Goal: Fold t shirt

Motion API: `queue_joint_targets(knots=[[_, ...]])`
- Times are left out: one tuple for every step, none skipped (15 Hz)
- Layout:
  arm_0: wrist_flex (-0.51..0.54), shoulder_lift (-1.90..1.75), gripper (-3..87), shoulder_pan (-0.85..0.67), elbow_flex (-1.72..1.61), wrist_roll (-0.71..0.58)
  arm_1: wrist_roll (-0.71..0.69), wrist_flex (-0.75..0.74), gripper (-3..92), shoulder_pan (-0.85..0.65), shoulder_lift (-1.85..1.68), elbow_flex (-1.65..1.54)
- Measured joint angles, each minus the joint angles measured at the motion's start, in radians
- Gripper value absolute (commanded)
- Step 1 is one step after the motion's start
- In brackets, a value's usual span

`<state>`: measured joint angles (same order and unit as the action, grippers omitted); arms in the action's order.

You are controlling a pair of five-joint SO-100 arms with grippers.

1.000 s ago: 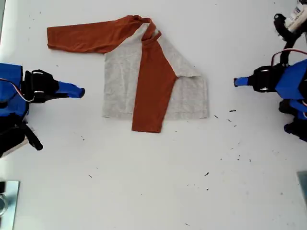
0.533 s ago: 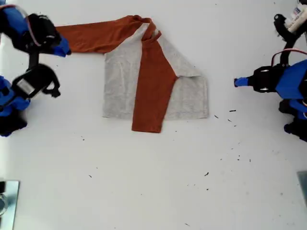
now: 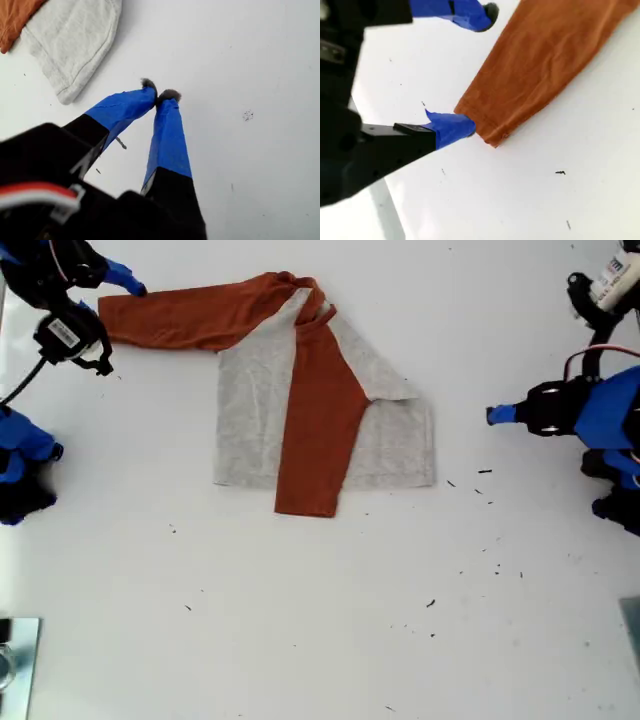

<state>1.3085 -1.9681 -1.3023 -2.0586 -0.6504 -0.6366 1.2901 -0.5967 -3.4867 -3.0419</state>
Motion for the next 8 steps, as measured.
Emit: queue_joint_targets(knots=[[-0.031, 0.0, 26.4, -0.026, -0.041, 0.003, 0.0, 0.0, 3.5, 0.0, 0.0, 0.0], [-0.067, -0.005, 26.1, -0.048, -0.095, 0.002, 0.0, 0.0, 3.5, 0.0, 0.0, 0.0], [-0.089, -0.006, 26.1, -0.057, -0.124, 0.002, 0.0, 0.0, 3.5, 0.008, 0.0, 0.0], [-0.118, -0.009, 26.1, -0.058, -0.149, 0.008, 0.0, 0.0, 3.5, 0.011, 0.0, 0.0], [-0.143, -0.011, 26.3, -0.058, -0.178, 0.018, 0.0, 0.0, 3.5, 0.009, 0.0, 0.0], [-0.169, -0.011, 26.1, -0.061, -0.207, 0.028, 0.0, 0.0, 3.5, 0.009, 0.0, 0.0], [-0.178, -0.011, 24.0, -0.063, -0.219, 0.034, 0.0, 0.0, 3.5, 0.012, 0.0, 0.0], [-0.204, -0.011, 19.6, -0.063, -0.23, 0.04, 0.0, 0.0, 3.5, 0.015, 0.0, 0.0]])
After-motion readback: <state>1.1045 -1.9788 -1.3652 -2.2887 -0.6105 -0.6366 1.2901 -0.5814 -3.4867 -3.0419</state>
